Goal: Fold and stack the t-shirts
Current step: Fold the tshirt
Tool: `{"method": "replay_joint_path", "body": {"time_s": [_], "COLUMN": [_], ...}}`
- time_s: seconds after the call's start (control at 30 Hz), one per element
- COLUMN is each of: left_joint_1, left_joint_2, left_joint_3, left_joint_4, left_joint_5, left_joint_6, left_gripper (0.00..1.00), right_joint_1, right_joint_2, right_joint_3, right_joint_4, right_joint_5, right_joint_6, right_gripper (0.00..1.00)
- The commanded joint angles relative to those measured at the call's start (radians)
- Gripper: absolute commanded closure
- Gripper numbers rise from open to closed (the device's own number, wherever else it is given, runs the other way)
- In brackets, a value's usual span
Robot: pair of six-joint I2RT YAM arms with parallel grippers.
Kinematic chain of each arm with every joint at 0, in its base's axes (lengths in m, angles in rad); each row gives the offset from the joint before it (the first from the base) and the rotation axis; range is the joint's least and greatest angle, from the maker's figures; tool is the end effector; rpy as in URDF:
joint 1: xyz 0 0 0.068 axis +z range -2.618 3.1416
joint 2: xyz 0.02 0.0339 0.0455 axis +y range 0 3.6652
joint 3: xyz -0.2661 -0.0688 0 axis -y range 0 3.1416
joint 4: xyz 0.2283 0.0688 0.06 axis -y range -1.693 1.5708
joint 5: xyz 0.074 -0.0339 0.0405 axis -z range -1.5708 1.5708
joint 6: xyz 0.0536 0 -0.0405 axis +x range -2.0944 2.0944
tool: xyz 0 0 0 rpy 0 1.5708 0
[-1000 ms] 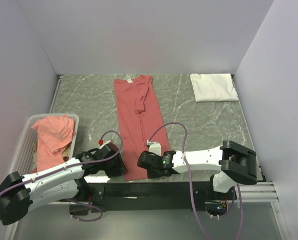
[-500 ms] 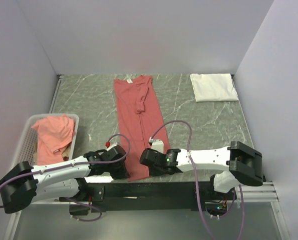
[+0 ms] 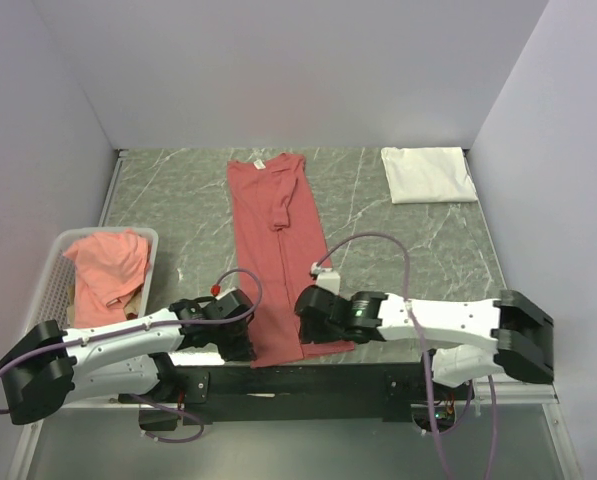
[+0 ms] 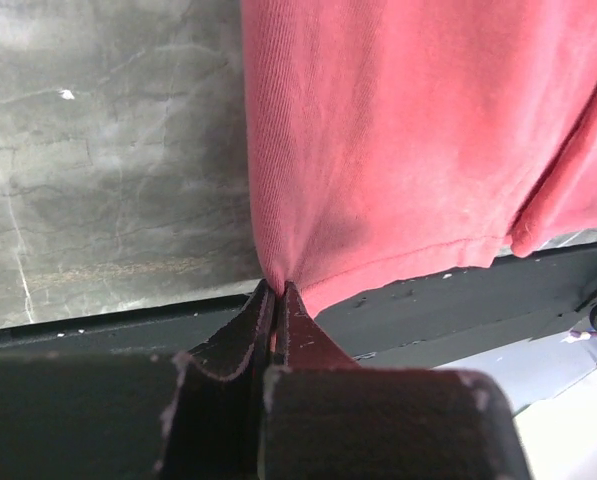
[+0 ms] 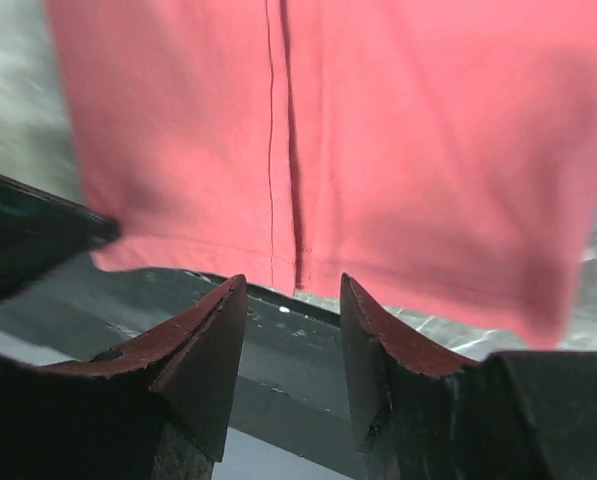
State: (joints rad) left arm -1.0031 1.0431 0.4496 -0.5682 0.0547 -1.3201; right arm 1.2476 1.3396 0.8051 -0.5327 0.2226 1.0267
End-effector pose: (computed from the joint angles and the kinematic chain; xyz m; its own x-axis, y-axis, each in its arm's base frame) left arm 0.0833 -0.1361 0.1485 -0.9493 -0.3104 -0.0501 -0.2661 0.8780 -0.3978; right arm 0.0897 0.2304 0.1973 -0.9063 -0.0784 -0.4152 -0.2232 0.9232 0.3128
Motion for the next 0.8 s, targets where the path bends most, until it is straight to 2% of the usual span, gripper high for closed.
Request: {"method": "replay_joint_path", "body": {"time_s": [0.0,0.17,0.3,0.4,0.5,0.6,0.77], "left_joint_1": [-0.006,-0.008,-0.008,-0.006,-0.008,-0.006,-0.006], "left_joint_2": [0.011,0.031,0.035,0.029,0.031,0.029,0.014], "left_joint_3": [0.053,0.055,0.054,0.044,0.029,0.018,0.009], "left_joint_4": [-0.035,-0.015,-0.032,-0.029,-0.018,-0.01,-0.01], "left_joint_5": [0.03,0.04,0.039,0.05,0.06,0.063,0.063], "left_joint_6": [0.027,0.025,0.028,0.022,0.019,0.012,0.001], "left_gripper": [0.99,0.99,0.99,0.99,0.99,0.99,0.99], "right_joint_1": [-0.069,-0.238,-0.286,-0.286,-0.246,-0.153,-0.018], "right_joint_2": [-0.111,-0.287,-0.361,-0.392,-0.395,-0.355,-0.172], "right_joint_3": [-0.033,-0.203,-0.292,-0.3,-0.249,-0.181,-0.06], "right_joint_4": [-0.052,-0.044,-0.038,-0.036,-0.067,-0.087,-0.072], "right_joint_5": [0.046,-0.044,-0.094,-0.095,-0.048,0.012,0.072], "right_joint_6": [-0.016,-0.062,-0.071,-0.066,-0.065,-0.034,-0.011], "right_gripper": [0.5,0.53,0.59,0.62,0.63,0.63,0.63]}}
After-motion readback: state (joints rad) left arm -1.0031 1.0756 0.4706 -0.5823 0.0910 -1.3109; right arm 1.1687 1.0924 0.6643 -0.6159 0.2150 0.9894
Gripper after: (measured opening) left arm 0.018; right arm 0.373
